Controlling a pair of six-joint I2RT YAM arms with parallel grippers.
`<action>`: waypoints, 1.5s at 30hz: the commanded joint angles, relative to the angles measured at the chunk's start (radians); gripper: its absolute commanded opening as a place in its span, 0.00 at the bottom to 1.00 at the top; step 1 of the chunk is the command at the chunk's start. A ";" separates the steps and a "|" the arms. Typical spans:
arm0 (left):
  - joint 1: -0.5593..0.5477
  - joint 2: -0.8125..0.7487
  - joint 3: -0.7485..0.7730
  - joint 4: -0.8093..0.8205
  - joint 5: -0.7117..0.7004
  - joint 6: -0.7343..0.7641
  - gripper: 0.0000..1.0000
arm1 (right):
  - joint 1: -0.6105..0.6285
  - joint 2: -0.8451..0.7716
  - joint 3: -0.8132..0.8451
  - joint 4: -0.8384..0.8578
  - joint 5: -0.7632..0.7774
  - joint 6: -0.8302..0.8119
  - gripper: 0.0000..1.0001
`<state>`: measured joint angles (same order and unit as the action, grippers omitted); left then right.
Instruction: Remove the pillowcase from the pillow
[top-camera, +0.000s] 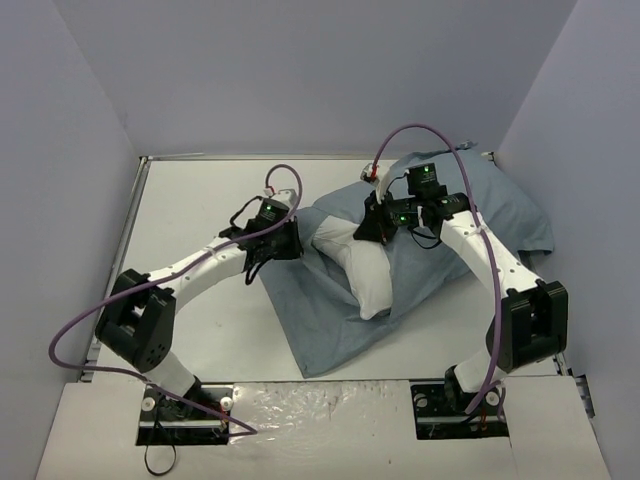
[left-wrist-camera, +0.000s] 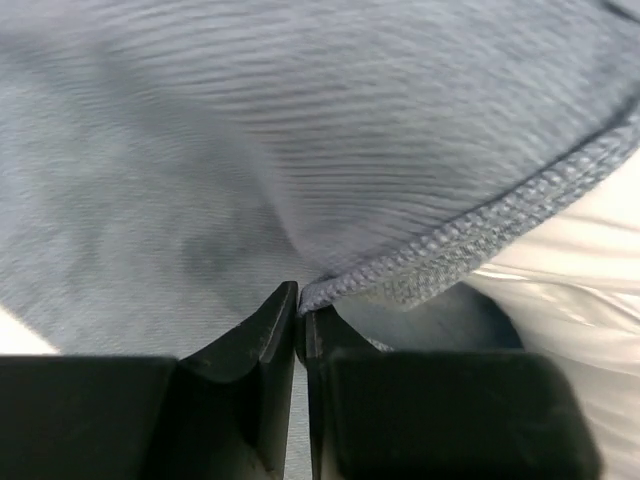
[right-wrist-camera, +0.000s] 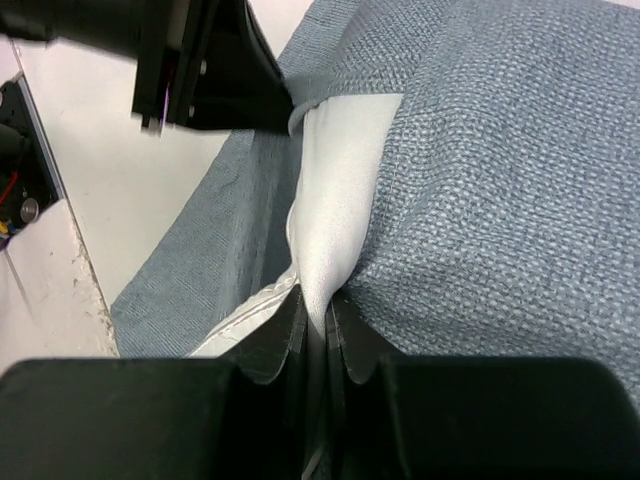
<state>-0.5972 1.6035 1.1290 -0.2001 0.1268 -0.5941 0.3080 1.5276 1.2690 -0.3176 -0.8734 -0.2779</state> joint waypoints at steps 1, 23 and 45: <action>0.115 -0.085 -0.053 -0.009 -0.046 -0.029 0.06 | -0.009 -0.078 -0.011 -0.058 -0.117 -0.110 0.00; 0.221 0.075 0.064 0.165 0.068 -0.260 0.06 | 0.189 -0.138 -0.169 -0.322 -0.029 -0.567 0.00; 0.255 0.234 0.314 0.048 0.152 -0.242 0.09 | 0.189 -0.104 -0.047 -0.454 -0.073 -0.686 0.00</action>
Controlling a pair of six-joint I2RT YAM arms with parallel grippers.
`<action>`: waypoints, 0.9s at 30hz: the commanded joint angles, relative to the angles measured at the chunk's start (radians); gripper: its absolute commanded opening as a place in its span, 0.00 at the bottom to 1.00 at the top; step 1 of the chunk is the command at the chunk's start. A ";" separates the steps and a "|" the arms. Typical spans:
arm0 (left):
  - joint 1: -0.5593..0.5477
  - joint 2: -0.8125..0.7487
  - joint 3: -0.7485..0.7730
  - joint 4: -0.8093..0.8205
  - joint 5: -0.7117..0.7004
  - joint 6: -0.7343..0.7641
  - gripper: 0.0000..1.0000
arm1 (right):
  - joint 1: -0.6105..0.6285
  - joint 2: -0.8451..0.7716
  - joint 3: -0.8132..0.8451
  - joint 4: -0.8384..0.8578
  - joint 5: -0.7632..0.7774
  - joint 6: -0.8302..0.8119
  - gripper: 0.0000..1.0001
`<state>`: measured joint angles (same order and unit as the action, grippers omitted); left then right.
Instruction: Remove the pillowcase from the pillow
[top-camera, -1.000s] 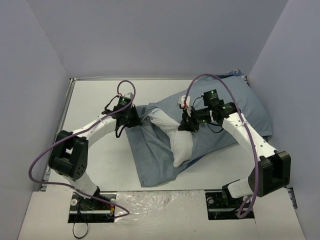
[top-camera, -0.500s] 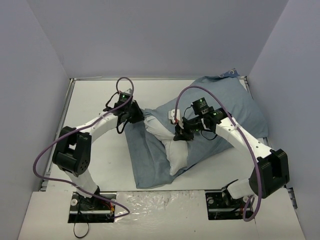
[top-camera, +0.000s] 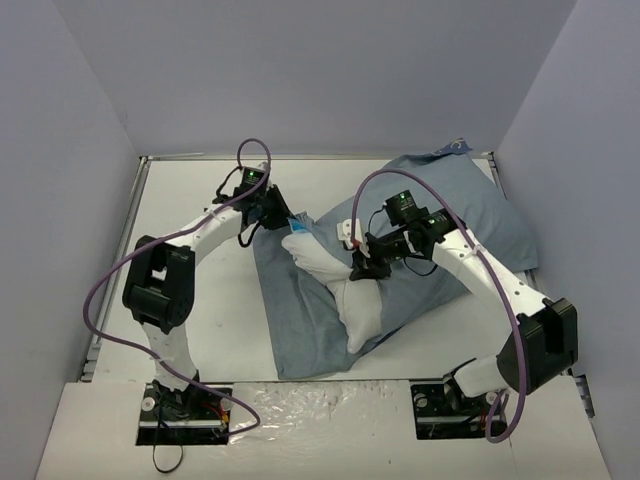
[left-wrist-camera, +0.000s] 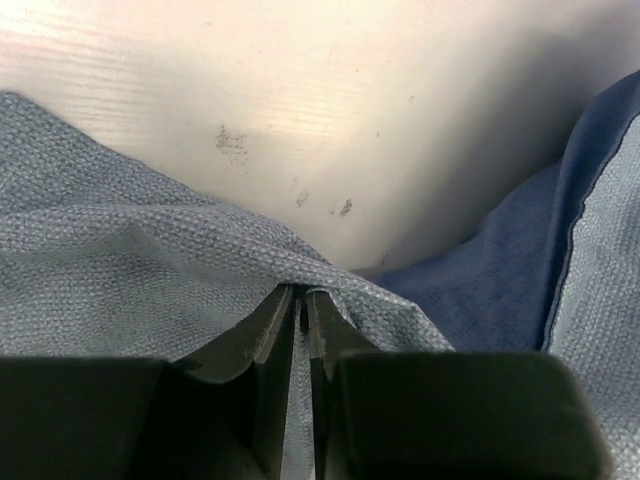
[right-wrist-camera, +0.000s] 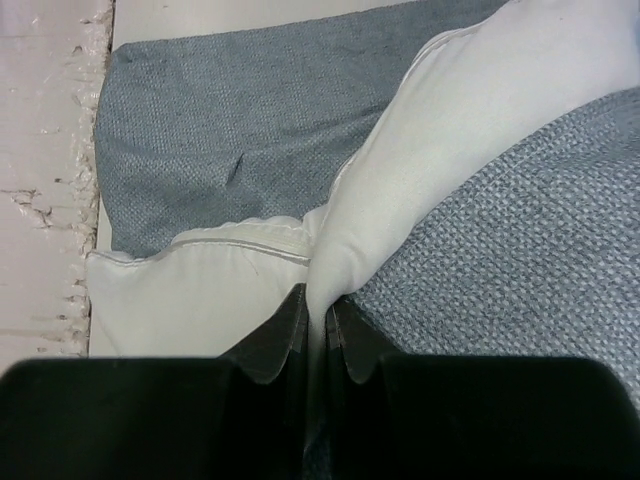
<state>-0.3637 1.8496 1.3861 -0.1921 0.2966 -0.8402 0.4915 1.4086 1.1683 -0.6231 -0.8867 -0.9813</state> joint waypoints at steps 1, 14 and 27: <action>0.022 -0.016 0.063 0.042 -0.010 0.006 0.10 | 0.007 0.033 0.071 -0.148 -0.058 0.026 0.00; 0.063 -0.292 0.333 -0.263 -0.226 0.197 0.59 | -0.059 0.285 0.444 -0.144 -0.225 0.190 0.00; -0.196 -0.805 -0.225 -0.248 -0.338 -0.152 0.64 | -0.091 0.398 0.669 -0.090 -0.313 0.285 0.00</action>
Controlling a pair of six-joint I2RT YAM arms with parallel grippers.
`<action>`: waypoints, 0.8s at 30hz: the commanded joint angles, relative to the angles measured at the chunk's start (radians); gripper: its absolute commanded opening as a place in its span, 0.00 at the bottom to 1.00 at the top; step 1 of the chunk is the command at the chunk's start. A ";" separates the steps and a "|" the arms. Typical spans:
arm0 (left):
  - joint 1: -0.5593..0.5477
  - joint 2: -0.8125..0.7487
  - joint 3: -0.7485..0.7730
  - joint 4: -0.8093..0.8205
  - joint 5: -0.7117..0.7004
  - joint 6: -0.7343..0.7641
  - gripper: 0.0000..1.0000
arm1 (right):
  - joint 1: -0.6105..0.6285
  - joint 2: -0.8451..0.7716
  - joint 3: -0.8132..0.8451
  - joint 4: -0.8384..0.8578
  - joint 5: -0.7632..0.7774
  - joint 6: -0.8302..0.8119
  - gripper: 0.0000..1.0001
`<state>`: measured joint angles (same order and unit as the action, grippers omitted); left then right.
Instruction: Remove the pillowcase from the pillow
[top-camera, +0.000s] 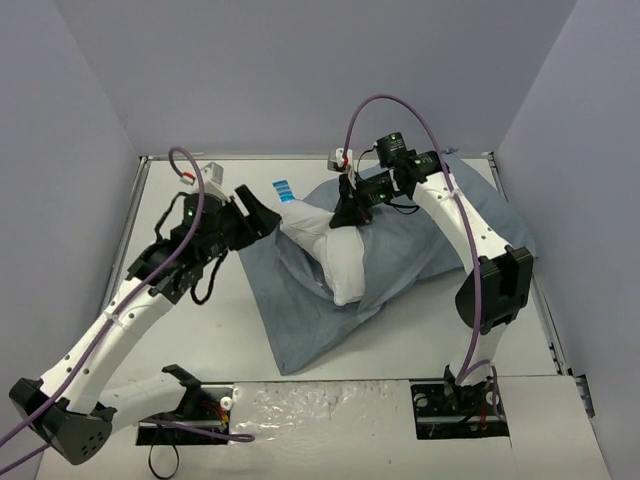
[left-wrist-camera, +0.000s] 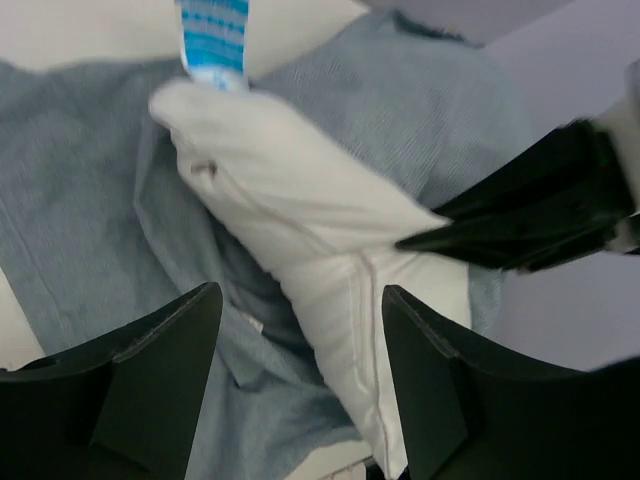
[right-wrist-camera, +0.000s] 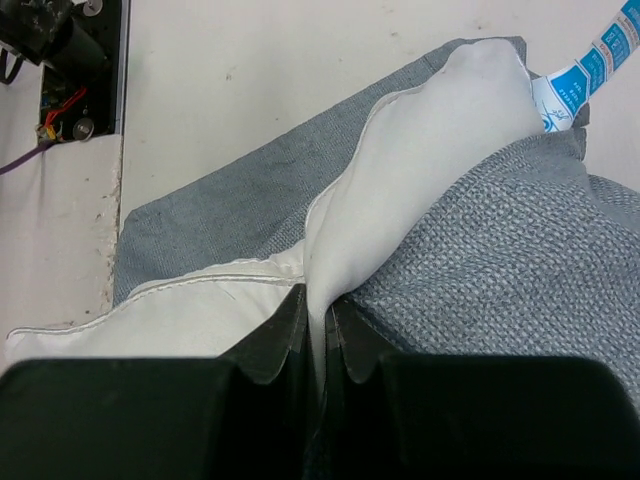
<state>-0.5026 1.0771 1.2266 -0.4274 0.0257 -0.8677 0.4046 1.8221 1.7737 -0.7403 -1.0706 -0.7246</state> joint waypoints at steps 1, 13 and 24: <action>-0.100 -0.042 -0.109 -0.007 -0.079 -0.143 0.63 | -0.004 -0.015 0.064 0.028 -0.132 0.027 0.00; -0.212 0.017 -0.124 0.032 -0.181 -0.228 0.64 | 0.088 -0.076 0.003 0.107 0.246 0.146 0.77; -0.275 0.027 -0.347 0.199 -0.144 -0.406 0.68 | -0.403 -0.211 -0.104 0.098 0.227 0.192 0.94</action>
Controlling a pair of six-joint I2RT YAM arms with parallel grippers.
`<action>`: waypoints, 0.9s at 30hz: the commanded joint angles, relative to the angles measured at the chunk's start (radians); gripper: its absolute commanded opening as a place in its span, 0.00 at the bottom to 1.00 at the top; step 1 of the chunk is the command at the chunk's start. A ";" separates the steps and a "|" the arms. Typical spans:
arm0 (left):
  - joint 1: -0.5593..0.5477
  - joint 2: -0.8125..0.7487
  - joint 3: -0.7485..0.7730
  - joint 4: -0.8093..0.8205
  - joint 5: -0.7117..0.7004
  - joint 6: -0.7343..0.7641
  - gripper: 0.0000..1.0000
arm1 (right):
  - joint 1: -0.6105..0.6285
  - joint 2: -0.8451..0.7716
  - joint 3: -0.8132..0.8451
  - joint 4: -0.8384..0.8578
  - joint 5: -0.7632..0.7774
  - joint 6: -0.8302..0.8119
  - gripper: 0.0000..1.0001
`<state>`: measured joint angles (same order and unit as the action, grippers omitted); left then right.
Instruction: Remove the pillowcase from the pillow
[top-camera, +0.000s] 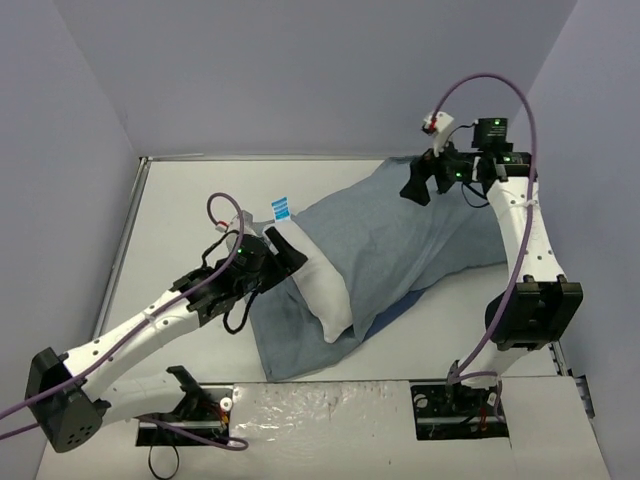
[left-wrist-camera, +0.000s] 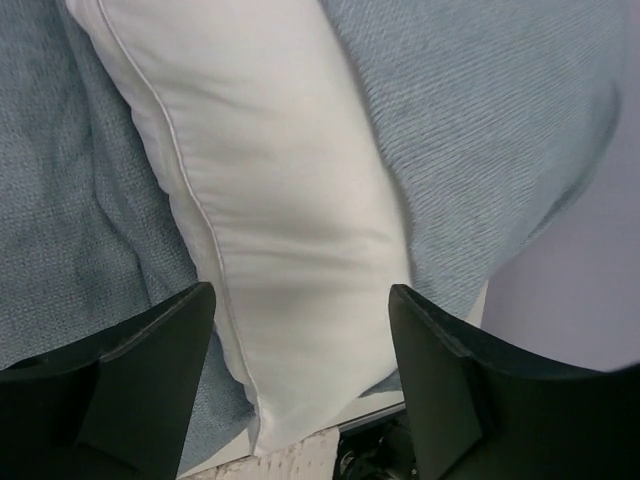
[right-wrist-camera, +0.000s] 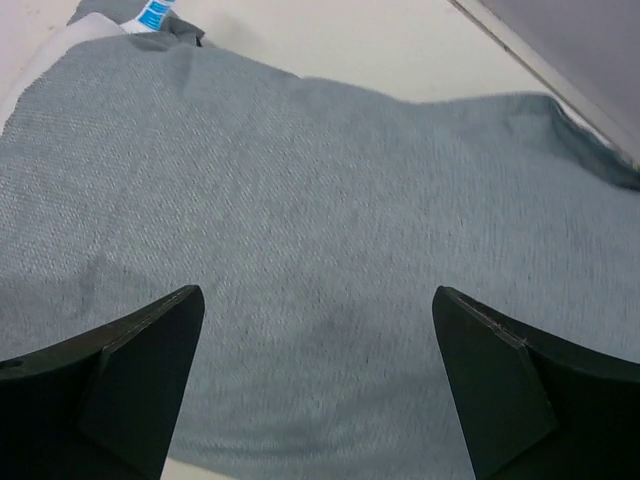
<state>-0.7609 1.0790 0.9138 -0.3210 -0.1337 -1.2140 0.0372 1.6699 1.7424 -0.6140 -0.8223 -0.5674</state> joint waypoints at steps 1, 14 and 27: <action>-0.021 0.038 -0.058 0.146 0.040 -0.053 0.70 | -0.077 -0.071 -0.101 -0.032 -0.040 0.035 0.94; 0.018 0.105 -0.237 0.476 0.120 0.059 0.94 | -0.154 -0.161 -0.258 -0.061 -0.034 0.008 0.93; 0.084 0.163 -0.322 0.667 0.183 0.076 0.94 | -0.155 -0.108 -0.257 -0.109 0.017 -0.063 0.93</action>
<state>-0.7029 1.2373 0.5968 0.2409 0.0513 -1.1679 -0.1120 1.5566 1.4757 -0.6868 -0.8108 -0.6079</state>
